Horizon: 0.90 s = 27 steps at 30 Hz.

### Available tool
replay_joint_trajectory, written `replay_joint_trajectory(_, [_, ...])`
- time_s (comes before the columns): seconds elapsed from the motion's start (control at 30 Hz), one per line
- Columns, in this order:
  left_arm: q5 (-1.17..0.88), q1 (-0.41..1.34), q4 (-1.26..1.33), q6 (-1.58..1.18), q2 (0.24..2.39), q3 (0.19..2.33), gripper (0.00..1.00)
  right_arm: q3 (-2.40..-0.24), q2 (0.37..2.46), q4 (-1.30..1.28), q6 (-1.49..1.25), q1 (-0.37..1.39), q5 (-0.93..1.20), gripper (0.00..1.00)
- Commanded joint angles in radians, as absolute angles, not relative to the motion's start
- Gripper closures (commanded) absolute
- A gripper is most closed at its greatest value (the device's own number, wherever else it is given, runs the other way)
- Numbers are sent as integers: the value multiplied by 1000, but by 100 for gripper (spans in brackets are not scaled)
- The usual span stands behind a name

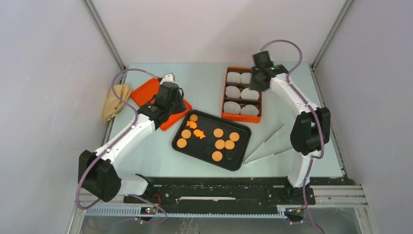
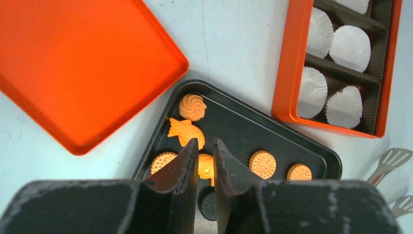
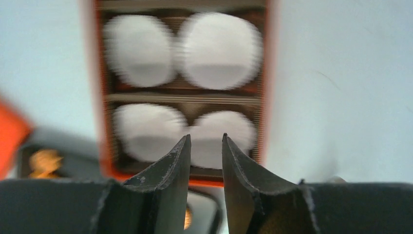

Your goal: Pack the cookies

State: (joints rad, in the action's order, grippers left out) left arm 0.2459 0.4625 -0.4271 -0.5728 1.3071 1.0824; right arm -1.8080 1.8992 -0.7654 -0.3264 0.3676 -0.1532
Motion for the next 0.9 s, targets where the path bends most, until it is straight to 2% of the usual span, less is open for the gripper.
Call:
replay_joint_trajectory(0.0, [225,486,-390,-586,1310,1100,78,-1645,1855,-814,-434,215,-222,63])
replay_joint_trajectory(0.2, [214,486,-393,-589,1330,1113,77,-1564,1908,-846,-426,180,-174,63])
replay_joint_trajectory(0.43, [226,487,-400,-591,1299,1097,77,-1542,2008,-821,-406,346,-68,63])
replay_joint_trajectory(0.73, [267,486,-418,-582,1247,1074,76,-1805,2155,-863,-373,528,98,63])
replay_joint_trajectory(0.87, [278,486,-417,-581,1244,1065,76,-2022,2256,-895,-355,553,167,63])
